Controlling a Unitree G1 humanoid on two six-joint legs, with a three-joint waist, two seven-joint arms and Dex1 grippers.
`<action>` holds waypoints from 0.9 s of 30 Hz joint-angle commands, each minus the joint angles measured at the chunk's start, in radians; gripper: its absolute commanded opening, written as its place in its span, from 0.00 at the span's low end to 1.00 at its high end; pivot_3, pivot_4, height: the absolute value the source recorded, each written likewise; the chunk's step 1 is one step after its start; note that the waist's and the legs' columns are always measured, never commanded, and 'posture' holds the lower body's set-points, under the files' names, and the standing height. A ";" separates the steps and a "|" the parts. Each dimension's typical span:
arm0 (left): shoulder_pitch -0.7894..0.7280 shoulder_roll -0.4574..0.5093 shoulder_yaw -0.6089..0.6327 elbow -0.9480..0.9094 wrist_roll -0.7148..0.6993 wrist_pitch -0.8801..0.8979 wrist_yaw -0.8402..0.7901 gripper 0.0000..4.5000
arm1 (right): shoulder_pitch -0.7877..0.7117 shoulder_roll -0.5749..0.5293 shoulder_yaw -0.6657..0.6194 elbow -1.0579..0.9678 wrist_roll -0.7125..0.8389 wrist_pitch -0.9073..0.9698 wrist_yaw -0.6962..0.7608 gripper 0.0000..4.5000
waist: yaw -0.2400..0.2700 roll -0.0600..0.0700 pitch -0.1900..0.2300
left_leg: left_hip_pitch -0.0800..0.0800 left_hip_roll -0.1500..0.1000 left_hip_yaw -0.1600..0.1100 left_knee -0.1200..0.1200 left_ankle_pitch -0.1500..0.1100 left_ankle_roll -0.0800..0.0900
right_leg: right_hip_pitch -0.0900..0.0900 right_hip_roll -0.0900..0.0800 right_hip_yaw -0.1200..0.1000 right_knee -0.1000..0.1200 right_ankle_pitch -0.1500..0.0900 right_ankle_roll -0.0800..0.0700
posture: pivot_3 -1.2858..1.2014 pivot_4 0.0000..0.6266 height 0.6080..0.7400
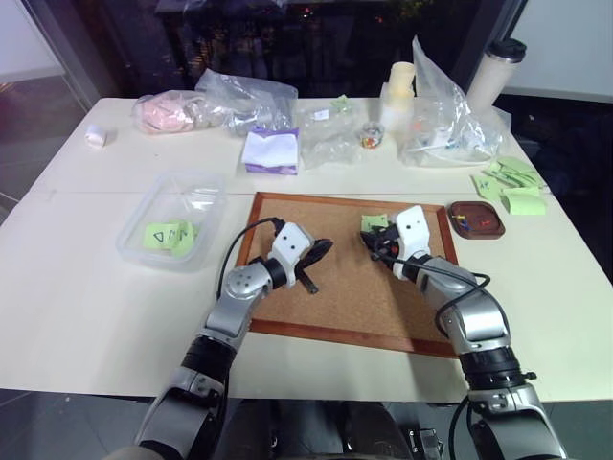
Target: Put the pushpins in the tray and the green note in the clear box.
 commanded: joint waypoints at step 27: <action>0.006 0.019 -0.041 0.181 0.049 0.006 0.002 0.00 | 0.027 -0.046 0.000 -0.323 -0.006 0.117 0.047 0.02 | 0.006 -0.004 -0.004 | 0.003 0.000 -0.001 0.000 0.000 0.000 | 0.003 -0.001 -0.001 0.001 0.000 0.000 | 0.52 0.24 1.00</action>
